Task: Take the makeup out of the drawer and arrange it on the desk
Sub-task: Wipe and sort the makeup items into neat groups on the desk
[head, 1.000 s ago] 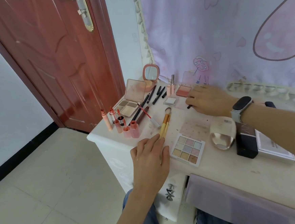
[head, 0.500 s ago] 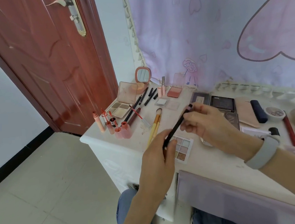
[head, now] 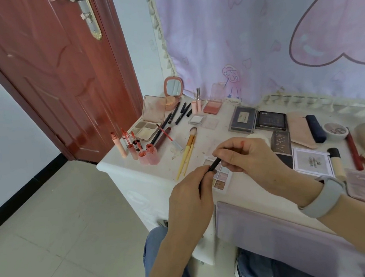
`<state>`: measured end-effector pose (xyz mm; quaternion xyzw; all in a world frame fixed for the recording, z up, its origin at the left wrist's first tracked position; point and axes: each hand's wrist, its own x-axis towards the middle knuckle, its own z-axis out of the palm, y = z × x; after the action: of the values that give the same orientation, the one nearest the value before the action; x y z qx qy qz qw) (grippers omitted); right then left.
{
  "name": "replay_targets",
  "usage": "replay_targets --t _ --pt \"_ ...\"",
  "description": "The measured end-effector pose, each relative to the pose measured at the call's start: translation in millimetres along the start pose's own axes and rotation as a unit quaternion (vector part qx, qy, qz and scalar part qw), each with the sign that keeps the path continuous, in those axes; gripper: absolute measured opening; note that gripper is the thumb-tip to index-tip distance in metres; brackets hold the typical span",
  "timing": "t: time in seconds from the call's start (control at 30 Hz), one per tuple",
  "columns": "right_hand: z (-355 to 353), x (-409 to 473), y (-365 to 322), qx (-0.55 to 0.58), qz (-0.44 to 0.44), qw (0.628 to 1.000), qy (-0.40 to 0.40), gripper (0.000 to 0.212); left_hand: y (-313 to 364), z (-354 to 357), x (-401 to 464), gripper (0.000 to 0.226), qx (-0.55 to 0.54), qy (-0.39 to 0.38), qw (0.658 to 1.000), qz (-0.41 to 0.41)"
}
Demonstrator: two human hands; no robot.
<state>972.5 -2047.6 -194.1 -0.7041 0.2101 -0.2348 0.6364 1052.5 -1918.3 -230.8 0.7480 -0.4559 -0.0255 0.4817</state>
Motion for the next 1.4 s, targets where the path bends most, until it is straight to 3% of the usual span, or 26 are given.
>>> replay_targets --t 0.33,0.53,0.7,0.87,1.0,1.13,1.23,1.4 --pt "2.2 -4.9 11.9 -0.027 0.04 0.999 -0.007 0.02 -10.9 -3.2 -2.0 0.018 -0.022 -0.065 0.997 -0.045" --pt "0.7 -0.7 4.4 -0.042 0.009 0.999 0.019 0.021 -12.1 -11.5 -0.3 0.022 0.006 -0.113 0.992 -0.052" --pt "-3.3 2.0 3.4 -0.037 0.0 0.999 0.021 0.023 -16.0 -8.6 -5.4 0.02 0.05 -0.086 0.995 -0.028" --pt "-6.7 2.5 6.2 -0.039 -0.012 0.999 0.03 0.025 -18.4 -5.6 -3.2 0.015 0.014 -0.087 0.996 -0.031" --pt "-15.1 6.4 2.3 -0.042 -0.019 0.999 0.027 0.02 -17.8 -8.9 -0.6 0.012 -0.015 -0.136 0.99 -0.04" --pt "-33.4 15.4 -2.7 0.029 -0.036 0.992 0.118 0.015 -23.8 -20.8 8.2 0.02 -0.071 -0.13 0.98 -0.134" --pt "-39.4 17.4 -1.5 0.078 -0.048 0.976 0.198 0.013 -28.9 -26.3 20.4 0.026 -0.05 -0.096 0.981 -0.163" --pt "-30.4 9.6 4.0 0.145 -0.055 0.963 0.22 0.013 -29.4 -17.6 45.4 0.004 0.037 -0.033 0.987 -0.151"
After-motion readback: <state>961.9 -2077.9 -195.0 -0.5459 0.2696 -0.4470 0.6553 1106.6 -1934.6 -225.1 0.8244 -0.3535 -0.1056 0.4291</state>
